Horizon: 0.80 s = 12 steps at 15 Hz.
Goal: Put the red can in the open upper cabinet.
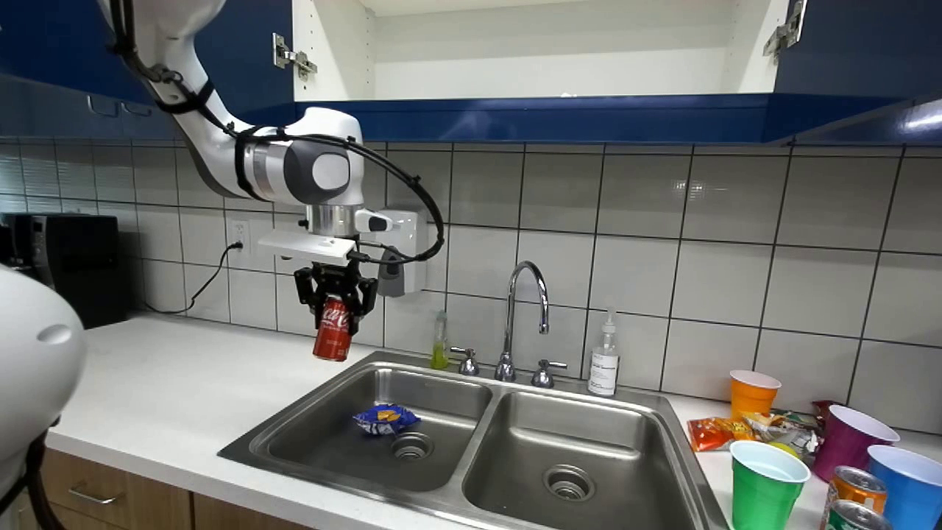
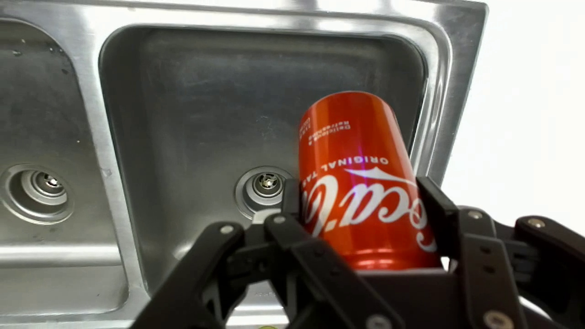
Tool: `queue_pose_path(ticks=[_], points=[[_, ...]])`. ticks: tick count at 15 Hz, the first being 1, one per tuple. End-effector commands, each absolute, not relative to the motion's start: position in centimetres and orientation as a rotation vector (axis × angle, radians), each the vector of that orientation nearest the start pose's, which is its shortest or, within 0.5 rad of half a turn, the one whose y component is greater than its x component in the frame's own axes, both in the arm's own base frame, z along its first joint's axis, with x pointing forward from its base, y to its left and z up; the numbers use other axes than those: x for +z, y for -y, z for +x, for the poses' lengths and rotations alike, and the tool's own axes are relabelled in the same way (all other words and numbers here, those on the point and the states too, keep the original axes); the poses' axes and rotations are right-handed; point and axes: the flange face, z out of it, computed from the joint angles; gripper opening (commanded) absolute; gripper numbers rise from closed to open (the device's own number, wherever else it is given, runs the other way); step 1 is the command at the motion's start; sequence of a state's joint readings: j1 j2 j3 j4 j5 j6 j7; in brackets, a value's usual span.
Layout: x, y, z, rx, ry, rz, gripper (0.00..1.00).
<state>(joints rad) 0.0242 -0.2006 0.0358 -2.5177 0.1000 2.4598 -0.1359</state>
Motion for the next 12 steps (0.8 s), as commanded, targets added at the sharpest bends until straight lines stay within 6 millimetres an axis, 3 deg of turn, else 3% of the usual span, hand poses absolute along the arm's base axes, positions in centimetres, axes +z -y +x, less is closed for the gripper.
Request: queue_pose_path(ticks=[1,12], points=[[39.4,-2.4,45.0,-0.234,0.224,-3.071,0.38],[44.6,-0.8,45.5,-0.286,0.2,-3.075,0.38]])
